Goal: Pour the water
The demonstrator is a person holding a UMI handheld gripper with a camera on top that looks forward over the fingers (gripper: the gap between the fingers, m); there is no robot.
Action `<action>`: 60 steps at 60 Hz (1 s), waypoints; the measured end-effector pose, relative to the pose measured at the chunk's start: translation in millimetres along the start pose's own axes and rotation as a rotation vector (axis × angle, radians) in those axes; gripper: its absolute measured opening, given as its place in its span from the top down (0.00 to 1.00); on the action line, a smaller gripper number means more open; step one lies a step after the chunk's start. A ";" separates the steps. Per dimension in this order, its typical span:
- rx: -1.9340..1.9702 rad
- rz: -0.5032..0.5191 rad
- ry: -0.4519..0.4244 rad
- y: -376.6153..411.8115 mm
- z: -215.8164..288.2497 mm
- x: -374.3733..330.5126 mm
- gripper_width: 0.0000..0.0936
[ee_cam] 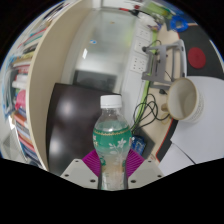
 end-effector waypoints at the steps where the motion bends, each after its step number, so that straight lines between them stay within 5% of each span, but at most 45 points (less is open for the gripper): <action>1: 0.055 0.007 0.014 -0.4 3.8 -0.5 0.69; 34: 0.940 0.198 0.192 -26.1 61.0 -12.7 0.69; 49: 0.696 0.189 0.229 -4.0 52.9 -23.0 0.71; 54: 0.271 0.160 0.171 12.5 59.5 -29.4 0.72; 60: -0.296 0.104 -0.034 31.5 102.7 -45.0 0.71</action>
Point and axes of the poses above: the point between the fingertips, and its own axes, seen from behind it with the camera up: y to the left, z up, x forward, the way the camera looks, the point moved 3 cm from there along -x, backward, against the way the camera looks, and after that the axes turned 7 degrees about -z, right-handed, at the moved point
